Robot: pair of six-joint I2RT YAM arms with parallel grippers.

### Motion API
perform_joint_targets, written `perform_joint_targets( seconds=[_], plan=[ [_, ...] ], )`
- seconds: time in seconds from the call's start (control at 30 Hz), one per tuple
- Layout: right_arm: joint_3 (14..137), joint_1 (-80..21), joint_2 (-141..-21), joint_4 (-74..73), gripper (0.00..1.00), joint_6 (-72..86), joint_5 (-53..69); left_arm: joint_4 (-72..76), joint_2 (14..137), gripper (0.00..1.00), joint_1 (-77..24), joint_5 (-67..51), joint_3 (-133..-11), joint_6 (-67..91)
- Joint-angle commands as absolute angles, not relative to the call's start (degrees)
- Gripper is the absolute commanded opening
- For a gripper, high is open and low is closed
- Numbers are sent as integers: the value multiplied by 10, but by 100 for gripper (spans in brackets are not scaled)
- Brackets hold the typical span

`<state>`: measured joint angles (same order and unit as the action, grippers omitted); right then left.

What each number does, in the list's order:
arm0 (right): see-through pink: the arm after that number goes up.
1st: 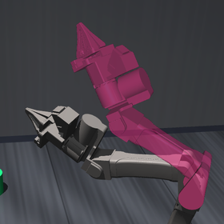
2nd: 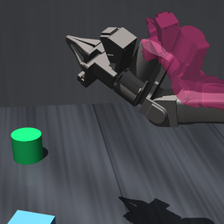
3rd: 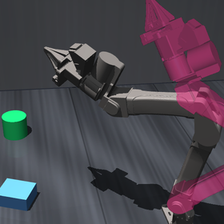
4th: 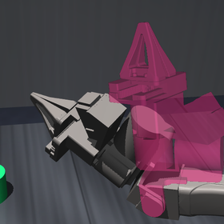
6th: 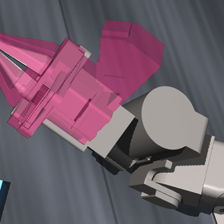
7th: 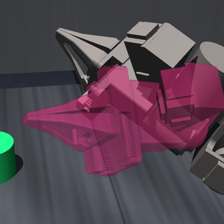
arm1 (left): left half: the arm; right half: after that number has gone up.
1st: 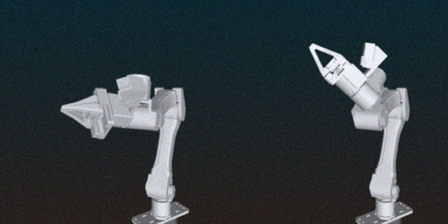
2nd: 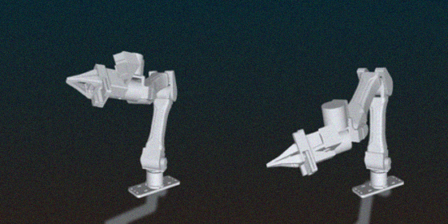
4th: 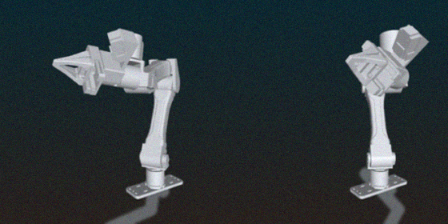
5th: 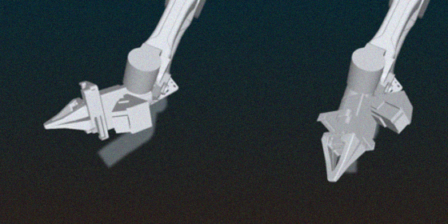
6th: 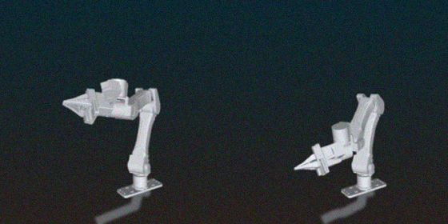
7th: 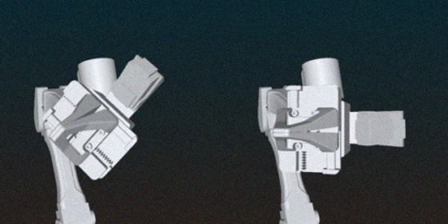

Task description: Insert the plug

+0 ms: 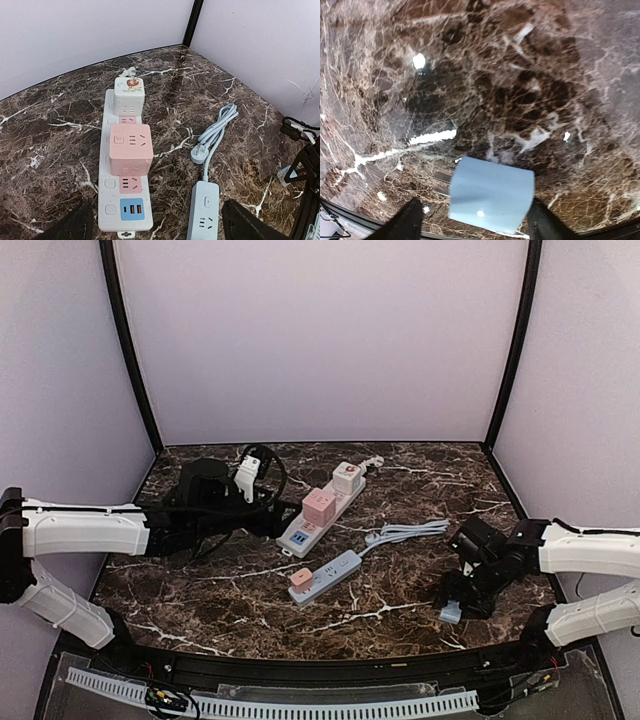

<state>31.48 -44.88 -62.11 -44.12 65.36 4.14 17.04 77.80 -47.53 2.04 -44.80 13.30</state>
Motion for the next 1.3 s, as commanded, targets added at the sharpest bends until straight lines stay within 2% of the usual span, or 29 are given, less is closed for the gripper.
perform_joint_targets(
  seconds=[0.0, 0.1, 0.17, 0.67, 0.77, 0.9, 1.03, 1.1, 1.27],
  plan=[
    [318, -475, -650, -414, 60, 661, 39, 174, 761, 89, -478, 25, -427, 128],
    [327, -488, -668, -406, 41, 660, 38, 178, 757, 89, -478, 29, -418, 125],
    [336, -499, -681, -399, 36, 659, 35, 181, 756, 89, -478, 29, -412, 124],
    [529, -613, -932, -381, 35, 599, 10, 188, 701, 89, -479, 2, -323, 73],
    [544, -617, -949, -379, 40, 588, 7, 185, 700, 89, -485, -22, -319, 62],
    [544, -618, -940, -370, 58, 575, 11, 183, 711, 89, -502, -32, -326, 46],
    [540, -617, -923, -366, 88, 559, 19, 172, 734, 88, -527, -32, -345, 24],
    [536, -617, -908, -369, 97, 558, 10, 167, 745, 88, -535, -32, -355, 14],
    [536, -616, -857, -396, 99, 534, -41, 149, 772, 88, -543, -56, -380, 4]
  ],
)
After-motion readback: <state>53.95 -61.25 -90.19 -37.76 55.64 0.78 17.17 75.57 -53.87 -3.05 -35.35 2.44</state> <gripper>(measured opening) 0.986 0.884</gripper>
